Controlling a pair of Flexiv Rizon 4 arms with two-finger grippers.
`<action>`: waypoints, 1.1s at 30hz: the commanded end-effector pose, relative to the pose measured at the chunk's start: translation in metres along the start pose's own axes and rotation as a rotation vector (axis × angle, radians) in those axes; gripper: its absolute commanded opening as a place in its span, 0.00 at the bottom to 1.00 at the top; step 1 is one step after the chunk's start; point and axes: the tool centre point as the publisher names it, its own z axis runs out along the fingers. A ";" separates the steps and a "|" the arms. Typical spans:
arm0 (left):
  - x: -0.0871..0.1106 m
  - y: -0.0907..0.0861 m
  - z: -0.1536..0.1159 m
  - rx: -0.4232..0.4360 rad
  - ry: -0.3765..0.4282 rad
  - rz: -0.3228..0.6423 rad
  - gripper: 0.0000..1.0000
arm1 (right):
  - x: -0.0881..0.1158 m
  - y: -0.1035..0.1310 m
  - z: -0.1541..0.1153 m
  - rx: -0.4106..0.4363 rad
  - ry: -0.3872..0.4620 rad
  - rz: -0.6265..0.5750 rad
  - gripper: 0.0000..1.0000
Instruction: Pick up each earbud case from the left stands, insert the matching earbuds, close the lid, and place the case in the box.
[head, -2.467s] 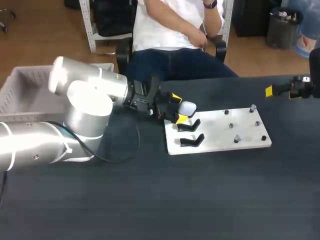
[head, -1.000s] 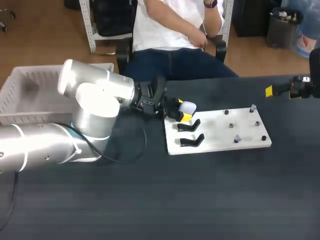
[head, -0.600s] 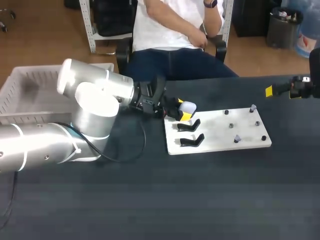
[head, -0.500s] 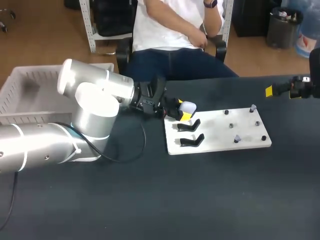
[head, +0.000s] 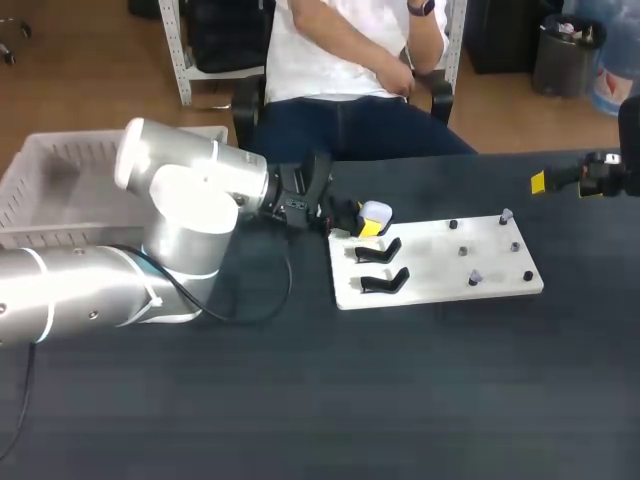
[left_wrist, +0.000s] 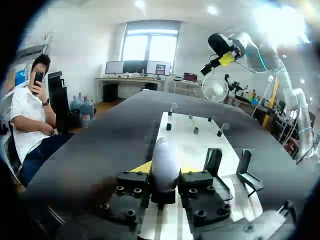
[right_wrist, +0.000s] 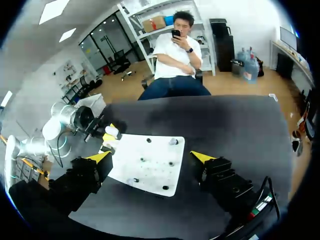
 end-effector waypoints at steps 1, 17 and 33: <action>0.000 0.002 0.000 0.005 0.003 -0.004 0.00 | 0.000 0.000 0.000 0.002 0.000 0.000 1.00; -0.056 -0.008 -0.039 0.041 -0.111 0.074 0.00 | 0.000 0.000 0.000 0.002 0.000 0.000 1.00; -0.114 -0.038 -0.026 0.031 -0.121 0.173 0.00 | -0.008 0.030 0.027 -0.054 0.016 -0.012 1.00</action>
